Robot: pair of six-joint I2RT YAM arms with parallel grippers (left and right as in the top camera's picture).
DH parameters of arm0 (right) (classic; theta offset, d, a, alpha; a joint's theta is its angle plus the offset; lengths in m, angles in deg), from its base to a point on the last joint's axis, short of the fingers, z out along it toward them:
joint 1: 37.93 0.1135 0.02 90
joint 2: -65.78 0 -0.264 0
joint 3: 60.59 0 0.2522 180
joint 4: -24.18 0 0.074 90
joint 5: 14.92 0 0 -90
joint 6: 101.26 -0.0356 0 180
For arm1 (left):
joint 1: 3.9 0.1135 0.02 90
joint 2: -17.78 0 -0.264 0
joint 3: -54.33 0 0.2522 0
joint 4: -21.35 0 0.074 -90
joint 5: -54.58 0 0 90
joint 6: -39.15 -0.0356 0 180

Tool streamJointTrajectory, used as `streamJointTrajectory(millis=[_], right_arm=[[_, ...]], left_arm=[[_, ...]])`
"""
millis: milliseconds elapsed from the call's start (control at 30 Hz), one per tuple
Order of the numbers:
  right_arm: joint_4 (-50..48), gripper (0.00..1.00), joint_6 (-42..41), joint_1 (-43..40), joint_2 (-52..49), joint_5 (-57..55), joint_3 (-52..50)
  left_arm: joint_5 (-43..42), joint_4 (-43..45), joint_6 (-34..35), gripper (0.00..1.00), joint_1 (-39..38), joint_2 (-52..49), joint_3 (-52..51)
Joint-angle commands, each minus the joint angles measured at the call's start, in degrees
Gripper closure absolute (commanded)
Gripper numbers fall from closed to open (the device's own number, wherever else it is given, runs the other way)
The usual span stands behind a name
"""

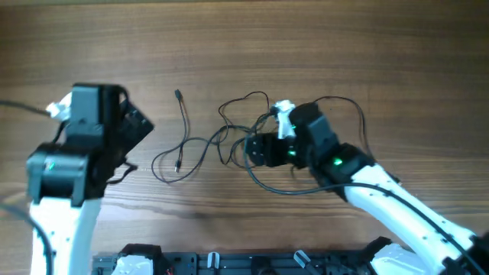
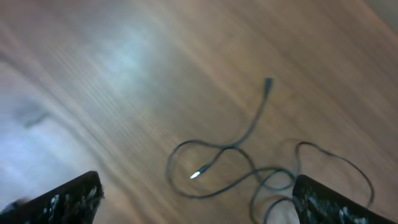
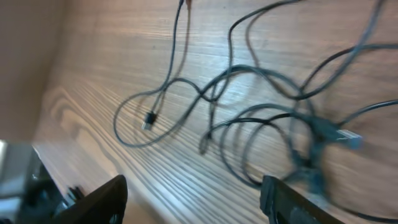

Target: Untangle cables

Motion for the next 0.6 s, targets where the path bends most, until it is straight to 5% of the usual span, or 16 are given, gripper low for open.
streamJointTrajectory(millis=[0, 367, 400, 467, 567], right_arm=[[-3.6, 0.3, -14.3, 4.6, -5.9, -3.5, 0.5], [-20.7, 0.44, -33.5, 7.6, -23.3, -13.0, 0.5], [-23.0, 0.51, -32.4, 7.6, -24.1, -13.4, 0.5], [-27.8, 0.94, -28.4, 7.5, -24.1, -12.4, 0.6], [-33.0, 0.95, -24.8, 7.4, -21.8, -9.0, 1.6]], left_arm=[[-0.9, -2.5, 0.9, 0.0, 3.1, 3.4, 0.2], [-0.9, -10.7, 0.9, 0.0, 3.5, 3.8, 0.1], [-0.9, -11.0, 0.9, 0.0, 3.5, 3.7, 0.1], [-0.9, -11.5, 1.0, 0.0, 3.5, 3.7, 0.1], [-1.6, -11.8, 1.0, 0.0, 3.5, 3.7, 0.1]])
